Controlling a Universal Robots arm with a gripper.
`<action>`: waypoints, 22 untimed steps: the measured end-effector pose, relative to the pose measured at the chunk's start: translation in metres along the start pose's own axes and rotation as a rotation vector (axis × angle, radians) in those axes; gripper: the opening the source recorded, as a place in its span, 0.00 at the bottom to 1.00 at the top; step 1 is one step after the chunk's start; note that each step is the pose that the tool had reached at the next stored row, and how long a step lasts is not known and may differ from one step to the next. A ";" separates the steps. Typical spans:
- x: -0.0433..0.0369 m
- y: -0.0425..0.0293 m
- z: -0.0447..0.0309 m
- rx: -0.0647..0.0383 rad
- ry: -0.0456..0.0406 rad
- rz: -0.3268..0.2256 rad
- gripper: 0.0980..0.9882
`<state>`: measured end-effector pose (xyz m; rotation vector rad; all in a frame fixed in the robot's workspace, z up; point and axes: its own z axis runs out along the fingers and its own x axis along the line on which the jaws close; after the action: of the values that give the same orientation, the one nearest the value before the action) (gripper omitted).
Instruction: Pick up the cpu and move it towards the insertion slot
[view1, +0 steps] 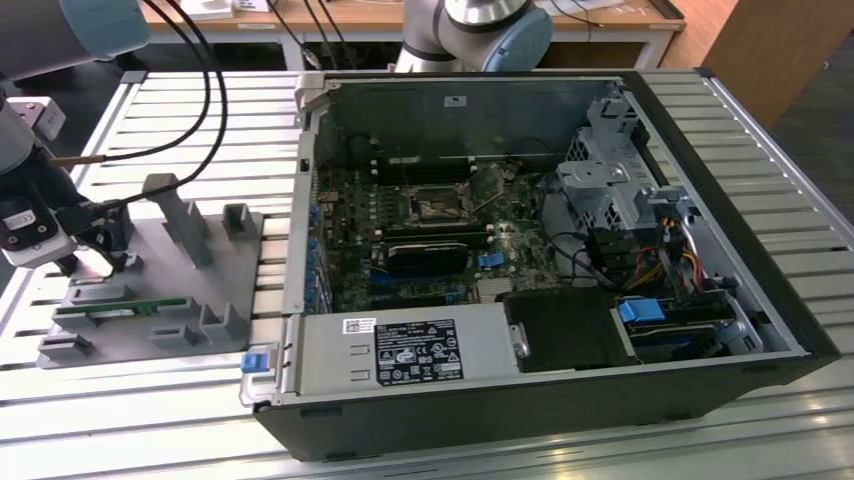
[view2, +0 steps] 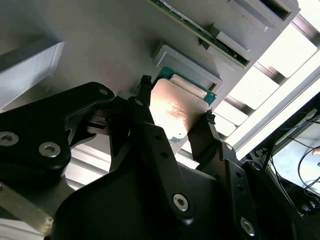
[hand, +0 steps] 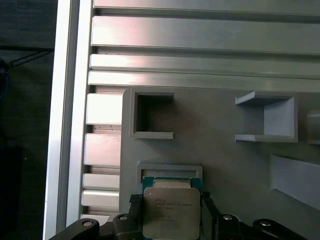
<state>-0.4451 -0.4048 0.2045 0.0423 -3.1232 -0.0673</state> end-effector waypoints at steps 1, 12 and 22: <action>0.0000 0.0000 -0.0005 0.000 0.0002 0.000 0.50; 0.0001 0.0003 -0.0062 0.000 0.0000 0.000 0.50; 0.0002 0.0005 -0.0109 0.000 -0.0001 0.000 0.50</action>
<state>-0.4451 -0.4048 0.2154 0.0423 -3.1233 -0.0674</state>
